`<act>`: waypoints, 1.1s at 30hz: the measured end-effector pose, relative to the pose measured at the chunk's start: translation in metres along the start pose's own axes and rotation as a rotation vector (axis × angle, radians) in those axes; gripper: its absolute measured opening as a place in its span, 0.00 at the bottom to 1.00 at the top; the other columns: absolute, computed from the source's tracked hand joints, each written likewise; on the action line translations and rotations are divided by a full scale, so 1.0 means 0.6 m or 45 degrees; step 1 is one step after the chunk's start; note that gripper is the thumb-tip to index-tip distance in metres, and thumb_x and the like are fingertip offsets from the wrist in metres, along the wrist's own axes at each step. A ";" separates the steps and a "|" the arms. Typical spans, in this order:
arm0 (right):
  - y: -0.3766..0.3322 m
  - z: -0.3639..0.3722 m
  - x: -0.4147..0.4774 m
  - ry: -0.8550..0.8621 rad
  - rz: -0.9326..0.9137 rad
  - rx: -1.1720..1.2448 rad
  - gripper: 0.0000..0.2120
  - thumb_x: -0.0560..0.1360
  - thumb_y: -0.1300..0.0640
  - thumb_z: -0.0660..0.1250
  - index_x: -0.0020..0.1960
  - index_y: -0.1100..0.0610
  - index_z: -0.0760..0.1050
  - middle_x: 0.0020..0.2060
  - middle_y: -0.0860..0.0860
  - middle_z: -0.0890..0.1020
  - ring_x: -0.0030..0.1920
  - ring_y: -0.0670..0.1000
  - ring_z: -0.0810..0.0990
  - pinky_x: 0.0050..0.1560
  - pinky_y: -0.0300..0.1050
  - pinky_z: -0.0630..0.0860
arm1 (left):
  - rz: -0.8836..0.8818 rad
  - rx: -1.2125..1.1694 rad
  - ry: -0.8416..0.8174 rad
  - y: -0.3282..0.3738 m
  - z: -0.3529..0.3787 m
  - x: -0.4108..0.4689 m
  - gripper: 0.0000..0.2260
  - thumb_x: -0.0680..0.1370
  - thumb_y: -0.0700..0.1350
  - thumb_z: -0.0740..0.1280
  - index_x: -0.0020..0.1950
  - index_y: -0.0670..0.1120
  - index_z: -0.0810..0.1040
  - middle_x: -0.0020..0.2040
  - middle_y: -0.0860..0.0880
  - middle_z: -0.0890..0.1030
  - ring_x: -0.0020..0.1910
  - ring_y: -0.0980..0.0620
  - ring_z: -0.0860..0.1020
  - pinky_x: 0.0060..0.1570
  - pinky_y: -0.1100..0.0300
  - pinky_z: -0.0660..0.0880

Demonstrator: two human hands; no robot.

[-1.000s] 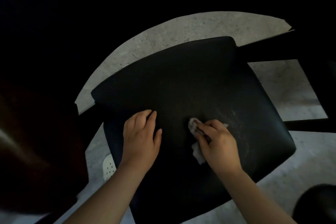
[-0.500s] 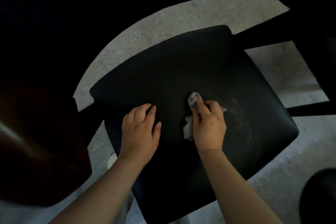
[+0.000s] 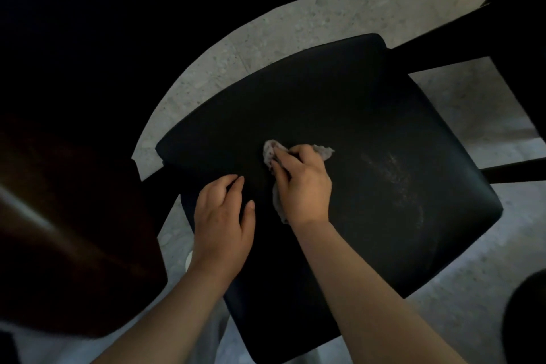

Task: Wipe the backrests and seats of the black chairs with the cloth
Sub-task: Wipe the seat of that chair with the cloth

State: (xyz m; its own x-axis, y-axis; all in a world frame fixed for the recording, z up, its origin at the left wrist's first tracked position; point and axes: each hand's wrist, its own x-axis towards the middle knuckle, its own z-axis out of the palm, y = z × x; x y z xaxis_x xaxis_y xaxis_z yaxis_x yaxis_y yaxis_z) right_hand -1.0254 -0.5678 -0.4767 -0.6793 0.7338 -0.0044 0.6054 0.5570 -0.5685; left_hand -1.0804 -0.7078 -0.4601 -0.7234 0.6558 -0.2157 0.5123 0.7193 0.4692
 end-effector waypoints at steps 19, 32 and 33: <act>0.103 -0.076 0.028 0.305 0.402 -0.101 0.13 0.78 0.56 0.66 0.61 0.53 0.80 0.49 0.50 0.76 0.45 0.46 0.73 0.49 0.42 0.74 | 0.004 0.146 -0.067 -0.005 0.012 -0.007 0.23 0.79 0.50 0.61 0.70 0.39 0.71 0.69 0.44 0.70 0.68 0.45 0.66 0.67 0.47 0.69; 0.116 -0.119 0.011 0.273 0.279 -0.104 0.13 0.77 0.58 0.67 0.61 0.54 0.80 0.48 0.49 0.77 0.45 0.46 0.75 0.46 0.42 0.75 | 0.067 0.130 -0.106 0.056 0.022 0.004 0.24 0.81 0.53 0.55 0.73 0.43 0.69 0.71 0.47 0.67 0.71 0.46 0.63 0.70 0.47 0.64; 0.120 -0.139 0.015 0.266 0.251 -0.055 0.13 0.78 0.57 0.67 0.61 0.53 0.80 0.48 0.48 0.76 0.45 0.45 0.75 0.47 0.41 0.74 | 0.082 0.107 -0.116 0.063 0.024 0.008 0.25 0.80 0.54 0.54 0.73 0.43 0.68 0.71 0.47 0.67 0.71 0.47 0.62 0.71 0.47 0.64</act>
State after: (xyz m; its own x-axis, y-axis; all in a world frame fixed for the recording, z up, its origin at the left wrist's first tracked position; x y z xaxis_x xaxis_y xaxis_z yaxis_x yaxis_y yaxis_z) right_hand -0.9534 -0.4885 -0.4493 -0.4491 0.8914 0.0609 0.7373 0.4083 -0.5382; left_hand -1.0579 -0.6744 -0.4556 -0.6445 0.7168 -0.2660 0.5961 0.6889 0.4124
